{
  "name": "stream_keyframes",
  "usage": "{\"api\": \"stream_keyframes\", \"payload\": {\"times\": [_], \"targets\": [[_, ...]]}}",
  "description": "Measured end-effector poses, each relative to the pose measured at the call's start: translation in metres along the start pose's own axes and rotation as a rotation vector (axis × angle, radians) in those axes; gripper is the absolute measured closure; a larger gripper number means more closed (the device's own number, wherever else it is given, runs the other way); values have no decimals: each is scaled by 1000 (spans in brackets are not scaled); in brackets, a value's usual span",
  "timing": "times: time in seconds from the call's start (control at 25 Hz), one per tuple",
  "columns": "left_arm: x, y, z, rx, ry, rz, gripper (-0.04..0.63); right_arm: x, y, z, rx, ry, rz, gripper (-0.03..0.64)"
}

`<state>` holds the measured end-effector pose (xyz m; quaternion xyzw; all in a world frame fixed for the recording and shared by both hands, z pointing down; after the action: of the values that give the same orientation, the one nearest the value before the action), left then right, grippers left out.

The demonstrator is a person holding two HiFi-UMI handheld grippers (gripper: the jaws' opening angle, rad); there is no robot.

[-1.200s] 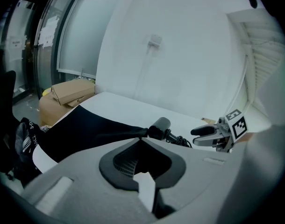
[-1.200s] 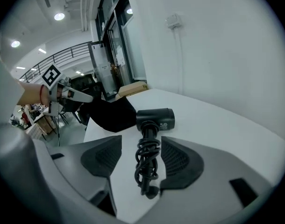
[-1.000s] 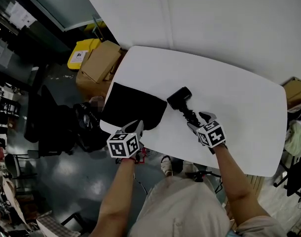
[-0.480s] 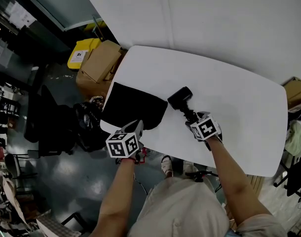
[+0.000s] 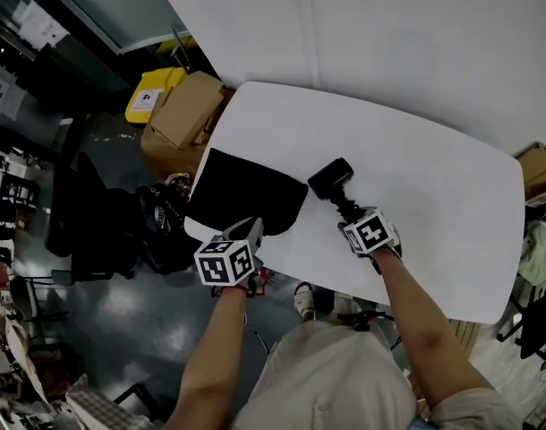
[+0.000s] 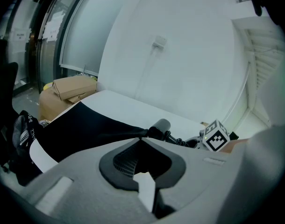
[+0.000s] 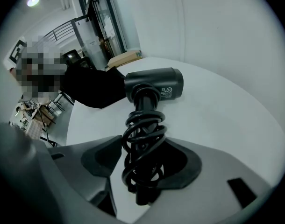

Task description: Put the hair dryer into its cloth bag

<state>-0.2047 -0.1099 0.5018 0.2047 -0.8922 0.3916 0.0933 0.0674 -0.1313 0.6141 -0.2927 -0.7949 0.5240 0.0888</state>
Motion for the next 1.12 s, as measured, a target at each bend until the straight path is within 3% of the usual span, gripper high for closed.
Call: {"api": "stream_keyframes", "payload": {"times": [0.12, 0.44, 1.12], "targets": [[0, 0, -2, 4, 2, -2, 577, -2, -1, 0, -6, -6, 1, 393], [0, -3, -4, 11, 10, -8, 577, -2, -1, 2, 4, 27, 7, 414], [4, -2, -3, 16, 23, -18, 578, -2, 7, -1, -15, 19, 50, 423]]}}
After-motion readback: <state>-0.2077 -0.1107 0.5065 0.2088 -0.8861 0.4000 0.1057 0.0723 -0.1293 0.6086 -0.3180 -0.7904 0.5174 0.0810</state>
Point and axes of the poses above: the fingertips, and each gripper's own axes: y backward along the fingers, x to its left, z out of its top, the point moved 7 cm from there along y, backward along the fingers, and after that the axes turned 3 degrees about x, right-handed, at the moved point
